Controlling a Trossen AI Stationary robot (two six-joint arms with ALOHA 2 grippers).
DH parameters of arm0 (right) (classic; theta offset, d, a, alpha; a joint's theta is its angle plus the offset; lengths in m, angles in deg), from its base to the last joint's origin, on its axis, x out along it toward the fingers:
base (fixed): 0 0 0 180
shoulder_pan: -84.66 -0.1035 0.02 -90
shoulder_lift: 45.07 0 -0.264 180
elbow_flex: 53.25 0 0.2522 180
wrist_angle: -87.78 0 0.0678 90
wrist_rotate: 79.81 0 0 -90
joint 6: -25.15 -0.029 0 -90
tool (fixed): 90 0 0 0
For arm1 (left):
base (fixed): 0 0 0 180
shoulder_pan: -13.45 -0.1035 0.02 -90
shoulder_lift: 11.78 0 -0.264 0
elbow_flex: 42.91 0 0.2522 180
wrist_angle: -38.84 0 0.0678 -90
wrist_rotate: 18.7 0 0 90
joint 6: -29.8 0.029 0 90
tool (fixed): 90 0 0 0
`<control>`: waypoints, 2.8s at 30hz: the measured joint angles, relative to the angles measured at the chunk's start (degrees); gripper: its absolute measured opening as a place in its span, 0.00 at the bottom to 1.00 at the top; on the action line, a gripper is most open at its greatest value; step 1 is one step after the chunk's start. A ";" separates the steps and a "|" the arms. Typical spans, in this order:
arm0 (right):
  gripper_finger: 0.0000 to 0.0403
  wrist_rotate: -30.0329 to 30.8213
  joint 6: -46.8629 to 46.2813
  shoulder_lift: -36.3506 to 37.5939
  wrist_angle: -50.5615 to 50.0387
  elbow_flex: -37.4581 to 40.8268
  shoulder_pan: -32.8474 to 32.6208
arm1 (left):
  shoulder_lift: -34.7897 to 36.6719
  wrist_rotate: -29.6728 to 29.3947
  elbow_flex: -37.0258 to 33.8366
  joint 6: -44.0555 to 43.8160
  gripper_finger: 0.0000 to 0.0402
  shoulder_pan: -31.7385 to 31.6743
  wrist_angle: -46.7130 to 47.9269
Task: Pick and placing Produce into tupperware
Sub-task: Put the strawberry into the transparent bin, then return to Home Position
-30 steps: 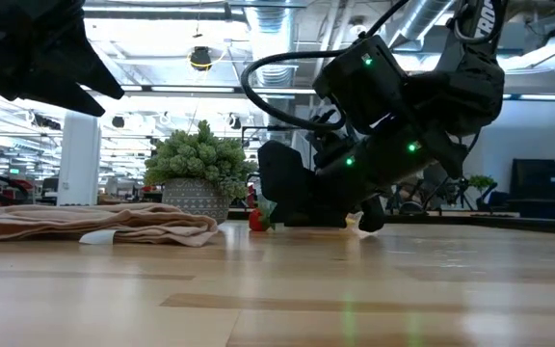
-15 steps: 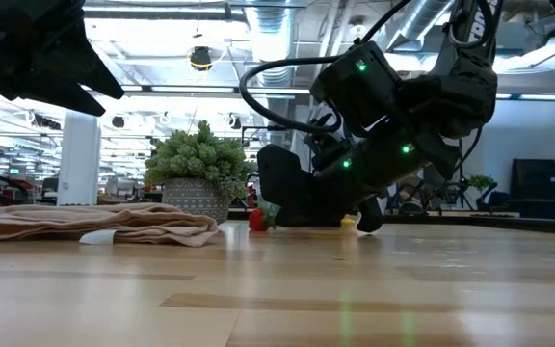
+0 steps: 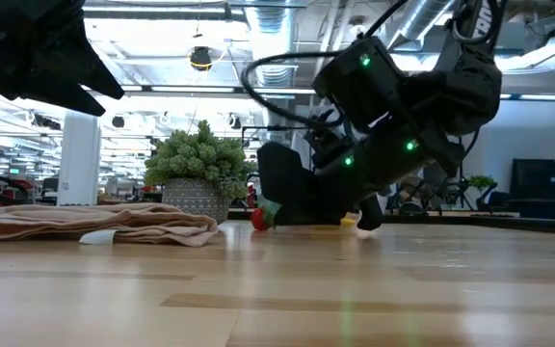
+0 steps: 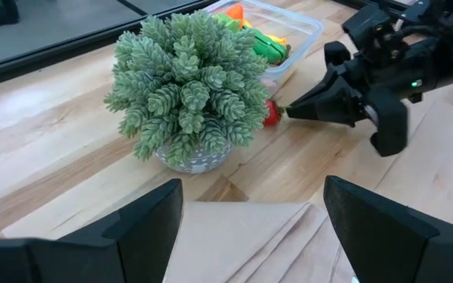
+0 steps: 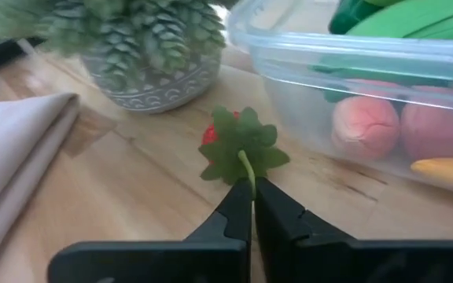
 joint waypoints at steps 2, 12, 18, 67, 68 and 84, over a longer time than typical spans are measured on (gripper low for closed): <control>0.01 0.00 0.06 0.57 0.08 -0.02 -0.53 | 0.00 0.00 0.00 -0.02 0.75 0.02 0.00; 0.00 -0.02 4.56 2.95 0.02 -0.09 -4.07 | 0.00 -0.35 0.00 -0.08 0.75 0.02 -0.01; 0.00 0.32 4.74 5.36 -2.49 -0.09 -5.83 | 0.00 -0.39 0.00 -0.59 0.75 0.00 -0.02; 0.16 -2.56 10.64 25.58 -39.97 0.04 11.37 | -0.02 -7.19 0.00 0.52 0.75 -0.70 -0.04; 0.16 -2.19 11.36 26.21 -39.83 0.04 11.08 | -0.02 -7.21 0.00 0.52 0.75 -0.70 -0.04; 0.17 1.58 21.73 45.19 -39.82 0.00 4.98 | -0.02 -9.60 0.00 0.52 0.75 -4.11 -2.63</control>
